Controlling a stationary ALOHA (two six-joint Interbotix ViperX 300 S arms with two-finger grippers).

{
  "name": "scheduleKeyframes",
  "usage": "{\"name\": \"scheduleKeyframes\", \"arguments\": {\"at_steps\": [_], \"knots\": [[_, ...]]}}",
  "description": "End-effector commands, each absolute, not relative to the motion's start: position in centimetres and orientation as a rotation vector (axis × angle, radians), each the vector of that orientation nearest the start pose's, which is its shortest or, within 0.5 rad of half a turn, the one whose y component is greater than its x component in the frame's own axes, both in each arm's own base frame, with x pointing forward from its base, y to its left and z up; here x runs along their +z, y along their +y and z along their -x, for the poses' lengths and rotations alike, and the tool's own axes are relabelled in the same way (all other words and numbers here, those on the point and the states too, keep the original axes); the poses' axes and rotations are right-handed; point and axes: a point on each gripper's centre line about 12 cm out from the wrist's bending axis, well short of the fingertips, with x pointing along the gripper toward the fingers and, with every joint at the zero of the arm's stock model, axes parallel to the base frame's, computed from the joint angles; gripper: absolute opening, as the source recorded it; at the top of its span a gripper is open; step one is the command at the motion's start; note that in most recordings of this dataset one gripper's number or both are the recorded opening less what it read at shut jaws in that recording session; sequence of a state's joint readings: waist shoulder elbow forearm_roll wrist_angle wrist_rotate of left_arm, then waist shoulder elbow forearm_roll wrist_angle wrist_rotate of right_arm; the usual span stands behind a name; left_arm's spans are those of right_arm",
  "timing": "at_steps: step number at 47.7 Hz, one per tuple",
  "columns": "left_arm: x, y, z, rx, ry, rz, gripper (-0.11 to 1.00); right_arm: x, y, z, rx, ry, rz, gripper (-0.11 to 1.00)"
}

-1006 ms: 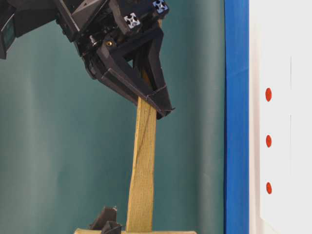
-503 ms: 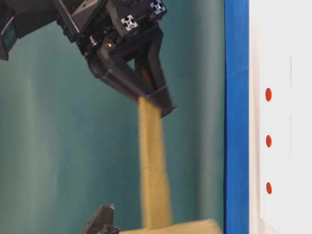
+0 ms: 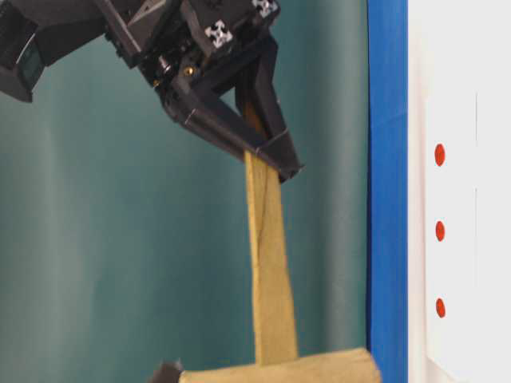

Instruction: Hit the mark with a hammer.

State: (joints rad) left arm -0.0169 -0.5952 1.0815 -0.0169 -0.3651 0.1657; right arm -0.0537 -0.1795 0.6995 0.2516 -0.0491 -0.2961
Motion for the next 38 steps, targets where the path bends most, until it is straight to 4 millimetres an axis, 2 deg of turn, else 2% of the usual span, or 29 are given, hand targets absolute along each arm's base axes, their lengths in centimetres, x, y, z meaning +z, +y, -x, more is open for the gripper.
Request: {"name": "scheduleKeyframes", "arguments": {"at_steps": [1, 11, 21, 31, 38], "knots": [[26.3, -0.3, -25.4, -0.015, 0.093, -0.149, 0.86, 24.7, -2.1, -36.6, -0.057, 0.424, 0.024, 0.02], [26.5, -0.3, -21.9, -0.019, 0.111, -0.147, 0.86, 24.8, -2.0, -35.3, -0.062, 0.419, 0.004, 0.02], [26.5, -0.3, -19.3, -0.022, 0.118, -0.145, 0.86, 24.7, -2.0, -35.3, -0.064, 0.422, -0.003, 0.02], [26.1, -0.2, -18.7, -0.024, 0.143, -0.147, 0.85, 24.7, -2.1, -35.5, -0.068, 0.418, -0.003, 0.02], [25.9, -0.3, -18.8, -0.026, 0.155, -0.144, 0.85, 24.9, -3.7, -35.6, -0.116, 0.394, -0.009, 0.02]]}}
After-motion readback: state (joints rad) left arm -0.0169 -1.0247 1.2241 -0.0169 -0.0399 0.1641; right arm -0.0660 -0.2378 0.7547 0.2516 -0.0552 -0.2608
